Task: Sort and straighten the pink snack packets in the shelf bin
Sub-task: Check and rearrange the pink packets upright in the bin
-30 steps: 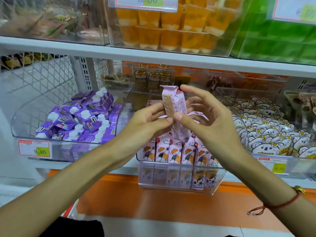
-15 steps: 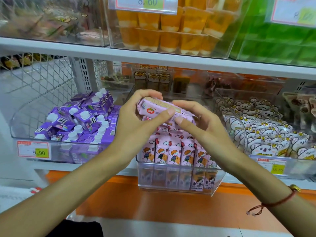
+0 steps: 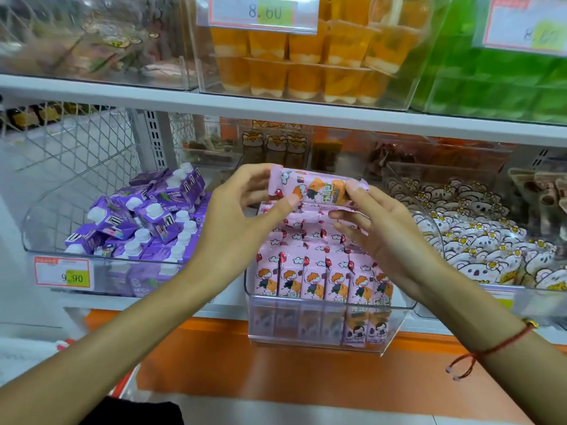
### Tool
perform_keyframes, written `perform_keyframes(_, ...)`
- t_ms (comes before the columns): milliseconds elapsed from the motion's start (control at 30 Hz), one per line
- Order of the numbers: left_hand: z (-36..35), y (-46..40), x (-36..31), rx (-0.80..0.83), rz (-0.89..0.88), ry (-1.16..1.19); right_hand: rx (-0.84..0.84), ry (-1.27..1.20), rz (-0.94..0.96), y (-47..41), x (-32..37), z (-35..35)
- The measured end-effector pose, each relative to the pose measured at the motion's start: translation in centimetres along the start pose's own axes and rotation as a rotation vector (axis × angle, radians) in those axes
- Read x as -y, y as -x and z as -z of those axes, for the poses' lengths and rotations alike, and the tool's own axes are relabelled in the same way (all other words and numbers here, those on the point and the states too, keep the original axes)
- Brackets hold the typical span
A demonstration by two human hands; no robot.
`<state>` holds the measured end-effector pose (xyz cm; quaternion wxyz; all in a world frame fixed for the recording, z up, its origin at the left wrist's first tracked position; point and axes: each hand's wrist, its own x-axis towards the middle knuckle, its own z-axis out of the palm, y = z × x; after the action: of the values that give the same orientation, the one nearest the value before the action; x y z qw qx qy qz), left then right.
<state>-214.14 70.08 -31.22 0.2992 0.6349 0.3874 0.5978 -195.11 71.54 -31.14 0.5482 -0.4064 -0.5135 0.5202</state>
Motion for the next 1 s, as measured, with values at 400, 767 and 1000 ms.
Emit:
perform_keyframes(400,1.1,-4.5,1.4,0.130,-0.133,-0.469,0.268,1.441,0.317,0.8,-3.5,0.6)
perform_keyframes(767,-0.8,-10.2,3.1,0.412,-0.055,-0.977,0.301,1.433,0.330,0.7,-3.2,1.0)
perform_keyframes(1000,-3.3,-12.7,6.7,0.623,0.004,-1.207,0.278,1.415,0.366,0.8,-3.3,1.3)
